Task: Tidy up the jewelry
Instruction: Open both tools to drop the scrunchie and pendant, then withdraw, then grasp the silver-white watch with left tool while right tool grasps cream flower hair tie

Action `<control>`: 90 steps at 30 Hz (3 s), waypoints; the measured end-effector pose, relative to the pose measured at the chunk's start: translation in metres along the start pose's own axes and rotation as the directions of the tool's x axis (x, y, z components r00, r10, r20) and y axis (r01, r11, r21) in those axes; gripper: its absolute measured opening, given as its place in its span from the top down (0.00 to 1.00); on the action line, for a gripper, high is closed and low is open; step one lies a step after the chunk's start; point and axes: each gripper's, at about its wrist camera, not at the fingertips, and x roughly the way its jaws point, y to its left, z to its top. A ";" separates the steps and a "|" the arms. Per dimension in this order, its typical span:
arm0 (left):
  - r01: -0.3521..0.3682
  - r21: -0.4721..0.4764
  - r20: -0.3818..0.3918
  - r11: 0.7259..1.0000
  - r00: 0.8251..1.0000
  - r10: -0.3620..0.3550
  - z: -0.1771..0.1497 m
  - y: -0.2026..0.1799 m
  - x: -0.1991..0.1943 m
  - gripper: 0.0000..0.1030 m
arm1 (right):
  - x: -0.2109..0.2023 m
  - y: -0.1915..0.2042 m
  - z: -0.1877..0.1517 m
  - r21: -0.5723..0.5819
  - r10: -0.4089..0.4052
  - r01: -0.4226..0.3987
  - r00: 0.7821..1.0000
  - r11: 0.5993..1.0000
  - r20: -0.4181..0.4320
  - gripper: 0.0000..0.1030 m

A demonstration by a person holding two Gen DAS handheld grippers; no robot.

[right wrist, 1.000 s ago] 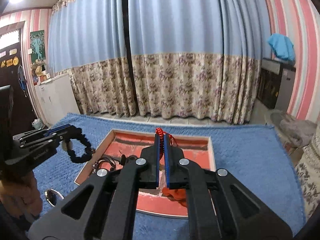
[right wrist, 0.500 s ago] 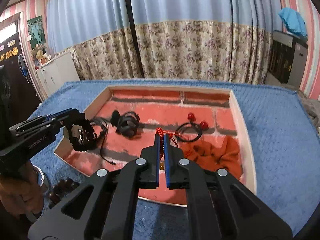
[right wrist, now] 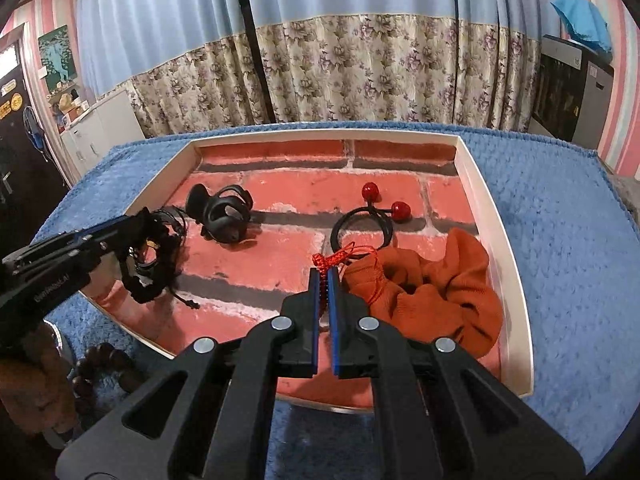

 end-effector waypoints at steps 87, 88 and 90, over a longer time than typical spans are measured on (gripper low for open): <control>-0.192 -0.046 -0.124 0.980 0.975 0.185 -0.116 0.096 -0.102 0.60 | -0.073 0.079 -0.116 -0.100 0.001 -0.013 0.994 0.995 -0.113 0.69; -0.190 -0.040 -0.125 0.981 0.975 0.184 -0.117 0.095 -0.103 0.63 | -0.071 0.081 -0.116 -0.110 0.000 -0.013 0.992 0.994 -0.124 0.72; -0.191 -0.033 -0.121 0.981 0.975 0.186 -0.118 0.094 -0.105 0.67 | -0.071 0.084 -0.117 -0.126 -0.007 -0.009 0.993 0.992 -0.122 0.75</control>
